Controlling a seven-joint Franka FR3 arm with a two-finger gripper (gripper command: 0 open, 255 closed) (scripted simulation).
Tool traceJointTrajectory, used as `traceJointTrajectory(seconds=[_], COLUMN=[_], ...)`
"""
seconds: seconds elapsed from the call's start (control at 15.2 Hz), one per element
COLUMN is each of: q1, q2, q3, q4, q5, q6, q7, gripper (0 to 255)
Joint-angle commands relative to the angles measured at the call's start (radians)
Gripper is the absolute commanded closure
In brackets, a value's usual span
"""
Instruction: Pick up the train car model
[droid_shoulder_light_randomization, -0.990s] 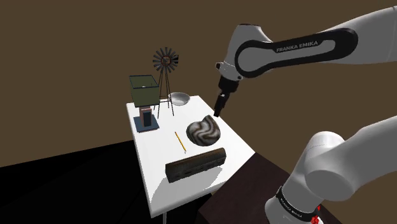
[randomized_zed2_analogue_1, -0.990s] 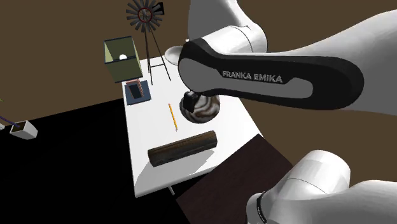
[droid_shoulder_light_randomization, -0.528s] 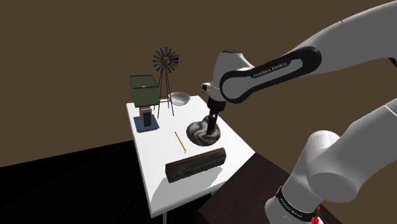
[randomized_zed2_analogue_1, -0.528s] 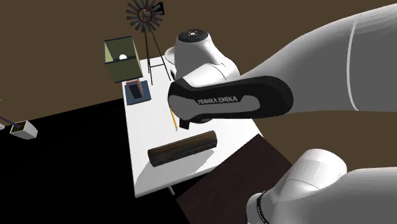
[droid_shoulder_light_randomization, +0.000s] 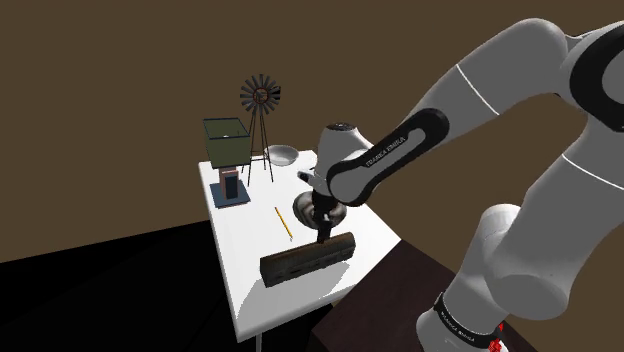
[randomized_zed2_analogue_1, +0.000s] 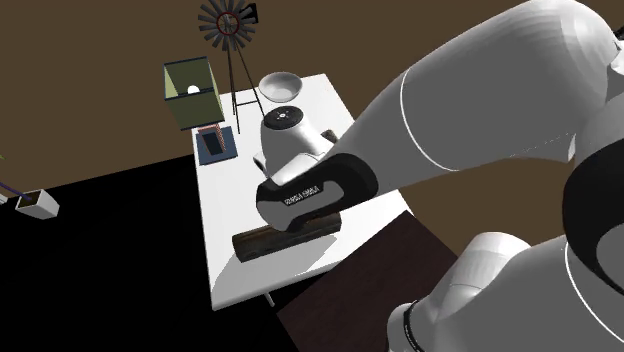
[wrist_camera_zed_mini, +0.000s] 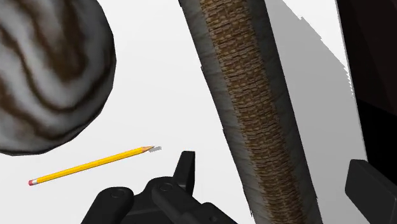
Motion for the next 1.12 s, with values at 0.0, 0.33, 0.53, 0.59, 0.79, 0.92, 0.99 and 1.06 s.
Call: traceJointTrajectory(seconds=[0.0,0.33,0.53,0.59,0.79,0.92,0.99,1.06], q1=[0.014,0.026,0.025,0.024,0.023,0.023,0.023,0.023], q2=[0.079,0.192,0.242,0.259,0.286,0.284,0.284,0.284], q3=[0.001,0.013,0.017,0.019,0.023,0.023,0.023,0.023], q4=[0.004,0.008,0.011,0.012,0.015,0.014,0.014,0.015], q5=[0.006,0.022,0.036,0.042,0.050,0.050,0.050,0.050], q6=[0.066,0.167,0.213,0.229,0.253,0.251,0.251,0.251], q7=[-0.061,-0.122,-0.133,-0.137,-0.143,-0.143,-0.142,-0.142], gripper=[0,0,0,0,0,255,255,255])
